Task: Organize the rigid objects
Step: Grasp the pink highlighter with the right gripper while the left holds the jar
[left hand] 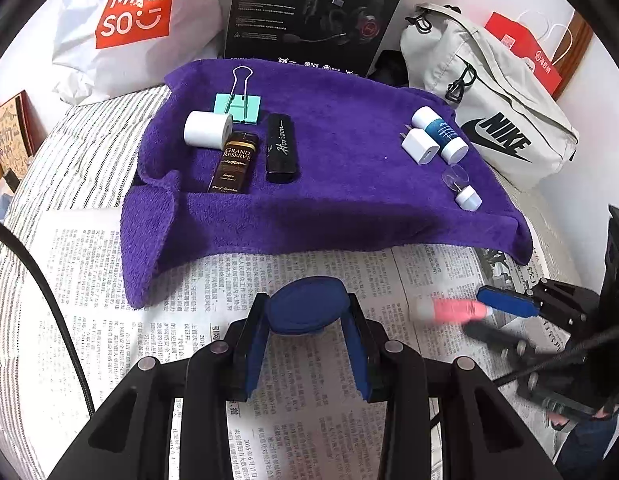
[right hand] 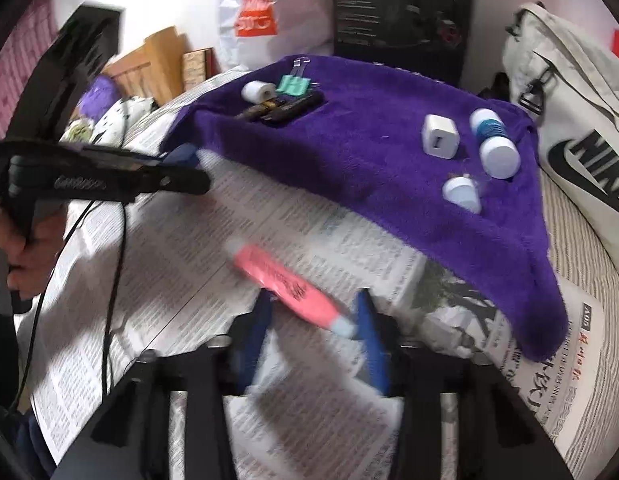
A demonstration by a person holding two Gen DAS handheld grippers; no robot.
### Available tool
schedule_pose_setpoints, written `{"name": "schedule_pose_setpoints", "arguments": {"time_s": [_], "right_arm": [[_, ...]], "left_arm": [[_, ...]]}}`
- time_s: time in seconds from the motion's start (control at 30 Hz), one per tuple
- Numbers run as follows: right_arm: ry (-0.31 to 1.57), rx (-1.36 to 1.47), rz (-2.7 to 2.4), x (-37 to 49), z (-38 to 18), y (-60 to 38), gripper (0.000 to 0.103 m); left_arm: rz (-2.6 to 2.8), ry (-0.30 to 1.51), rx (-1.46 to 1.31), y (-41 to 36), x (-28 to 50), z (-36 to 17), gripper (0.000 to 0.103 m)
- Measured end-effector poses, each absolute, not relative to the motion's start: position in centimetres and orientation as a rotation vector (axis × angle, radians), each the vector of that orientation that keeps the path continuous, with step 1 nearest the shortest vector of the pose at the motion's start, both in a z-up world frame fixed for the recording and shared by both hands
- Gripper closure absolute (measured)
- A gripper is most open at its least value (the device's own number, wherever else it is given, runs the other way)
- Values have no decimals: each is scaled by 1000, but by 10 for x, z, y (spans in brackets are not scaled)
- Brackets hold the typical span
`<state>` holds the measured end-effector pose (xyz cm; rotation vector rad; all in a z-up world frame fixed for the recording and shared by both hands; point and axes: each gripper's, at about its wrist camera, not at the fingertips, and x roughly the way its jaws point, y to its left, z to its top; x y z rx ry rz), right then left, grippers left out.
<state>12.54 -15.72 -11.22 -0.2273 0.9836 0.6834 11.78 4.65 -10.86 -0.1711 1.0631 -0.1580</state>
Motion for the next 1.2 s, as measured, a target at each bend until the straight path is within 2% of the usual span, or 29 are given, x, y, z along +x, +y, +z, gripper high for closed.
{"name": "schedule_pose_setpoints", "arguments": {"time_s": [0.13,0.2,0.23,0.27,0.37,0.47,0.5,0.57,0.6,0.83,1.07,1.2], "right_arm": [[998,-271,680,125,-111,-158,71],[986,-303,673,123,-111,-158,57],[977,-314,665,124,-111,-157,45],[967,-320,666,125,-111,-155,42],[953,-310,708,129,-112,-148,42],[934,-327,735,130,-116,-138,48],[912,-340,746,128,-116,-135,62],[921,-321,767,128,-114,-135,80],[928,-313,761,129,-113,-136,84],[1016,-105,577,139,-110,-181,86],[1008,-236,556,127,-113,-168,80],[990,-295,563,129,-114,-160,82]], "left_arm": [[-169,1063,-163,45,117,-108,69],[-173,1059,-161,45,116,-107,69],[-177,1058,-164,45,116,-107,69],[-180,1057,-165,45,116,-106,69],[-182,1059,-160,46,115,-105,69],[-173,1059,-162,49,115,-102,69],[-171,1059,-165,52,115,-101,69],[-166,1059,-171,55,115,-99,69],[-159,1059,-171,58,115,-98,69],[-155,1060,-171,61,114,-99,69],[-151,1071,-127,51,116,-102,69],[-155,1053,-124,50,118,-102,69]]}}
